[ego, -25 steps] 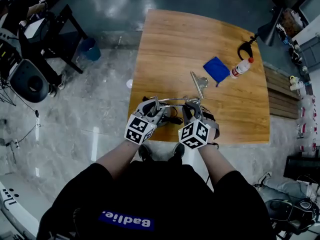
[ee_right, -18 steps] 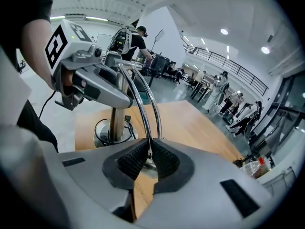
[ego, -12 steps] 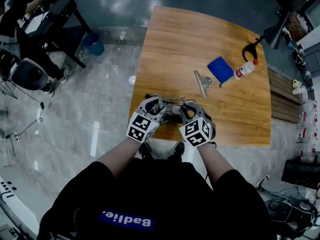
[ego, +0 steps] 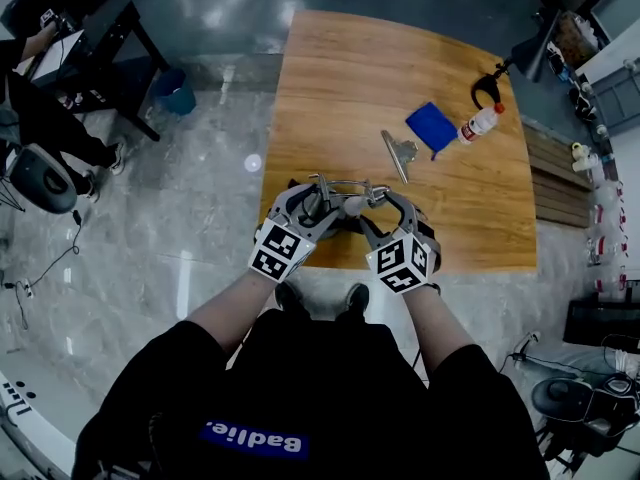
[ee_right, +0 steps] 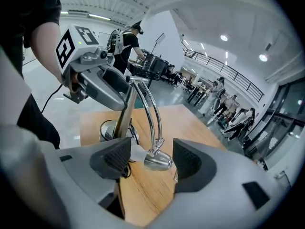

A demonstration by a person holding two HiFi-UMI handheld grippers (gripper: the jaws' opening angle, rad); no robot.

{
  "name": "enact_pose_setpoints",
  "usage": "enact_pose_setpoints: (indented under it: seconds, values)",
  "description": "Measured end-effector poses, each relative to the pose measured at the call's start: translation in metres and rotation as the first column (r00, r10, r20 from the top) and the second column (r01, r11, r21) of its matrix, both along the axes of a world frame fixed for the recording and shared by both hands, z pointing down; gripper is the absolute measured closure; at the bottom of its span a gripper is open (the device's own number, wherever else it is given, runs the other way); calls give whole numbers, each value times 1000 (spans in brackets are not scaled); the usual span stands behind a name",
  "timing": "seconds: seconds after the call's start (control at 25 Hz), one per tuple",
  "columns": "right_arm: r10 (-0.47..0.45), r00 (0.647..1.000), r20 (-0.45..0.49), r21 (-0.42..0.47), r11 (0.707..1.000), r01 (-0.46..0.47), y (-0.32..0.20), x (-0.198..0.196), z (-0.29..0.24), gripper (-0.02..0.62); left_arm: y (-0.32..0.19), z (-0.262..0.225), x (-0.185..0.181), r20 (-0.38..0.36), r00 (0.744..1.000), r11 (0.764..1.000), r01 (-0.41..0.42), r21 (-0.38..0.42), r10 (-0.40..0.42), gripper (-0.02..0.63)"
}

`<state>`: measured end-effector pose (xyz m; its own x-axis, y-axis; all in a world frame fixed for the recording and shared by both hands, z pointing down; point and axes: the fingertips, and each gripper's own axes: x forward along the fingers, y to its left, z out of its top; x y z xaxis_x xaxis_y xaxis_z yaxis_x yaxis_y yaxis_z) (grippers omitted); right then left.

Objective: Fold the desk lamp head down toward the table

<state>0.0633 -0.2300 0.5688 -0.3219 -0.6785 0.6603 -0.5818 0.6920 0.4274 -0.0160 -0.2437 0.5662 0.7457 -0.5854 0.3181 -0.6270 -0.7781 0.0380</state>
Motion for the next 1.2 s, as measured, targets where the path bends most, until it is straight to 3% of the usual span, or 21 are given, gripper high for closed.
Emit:
enact_pose_setpoints:
  seconds: [0.16,0.32,0.44,0.56,0.72,0.88,1.08,1.2]
  values:
    - [-15,999,40,20,1000,15,31,4,-13,337,26,2,-10,-3,997,997,72,-40,-72,358]
    - [-46,988,149,41,998,41,67,12,-27,337,66,-2,-9,-4,987,986,158,-49,-158,359]
    - [-71,960,271,36,997,64,98,23,-38,337,101,-19,6,-26,977,977,210,-27,-211,359]
    - [-116,936,333,41,993,109,132,37,-52,337,140,-40,32,-64,969,971,237,-27,-238,359]
    - [-88,879,469,-39,992,120,187,49,-63,337,199,-64,61,-78,975,978,206,-18,-207,359]
    - [-50,814,579,-69,992,110,220,50,-82,348,233,-89,61,-132,974,981,189,36,-182,362]
    - [-48,750,660,-58,992,115,255,36,-113,478,271,-110,53,-157,982,993,111,34,-104,433]
    - [-63,722,689,-37,992,122,268,25,-131,525,287,-128,54,-194,980,998,46,47,-36,489]
